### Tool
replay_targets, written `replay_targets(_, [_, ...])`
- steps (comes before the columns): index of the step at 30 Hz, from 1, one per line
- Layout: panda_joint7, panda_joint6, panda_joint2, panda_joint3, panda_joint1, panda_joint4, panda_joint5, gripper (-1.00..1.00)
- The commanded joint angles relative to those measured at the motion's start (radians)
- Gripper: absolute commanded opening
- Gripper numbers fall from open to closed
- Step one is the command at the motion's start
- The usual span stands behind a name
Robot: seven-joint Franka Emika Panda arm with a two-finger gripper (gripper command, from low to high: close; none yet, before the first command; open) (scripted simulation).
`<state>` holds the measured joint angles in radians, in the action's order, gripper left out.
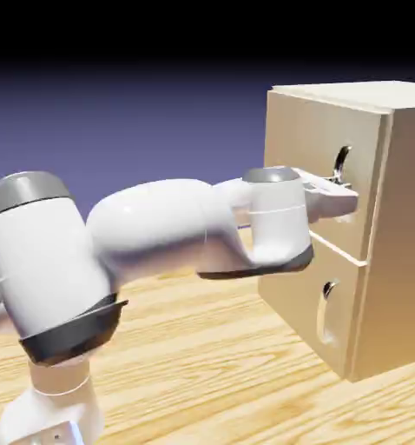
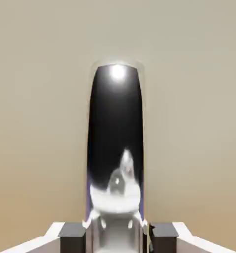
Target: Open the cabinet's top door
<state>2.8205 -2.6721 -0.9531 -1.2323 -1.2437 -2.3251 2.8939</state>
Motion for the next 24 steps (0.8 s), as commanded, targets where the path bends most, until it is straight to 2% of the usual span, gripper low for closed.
replay_targets(1, [0.043, 0.003, 0.034, 0.019, 0.027, -0.011, 0.006, -1.00])
replay_targets(12, [0.077, 0.232, 0.102, 0.393, 0.409, -0.310, -0.256, -1.00])
replay_targets(24, [0.077, 0.378, 0.079, 0.827, 0.711, -0.495, -0.611, -1.00])
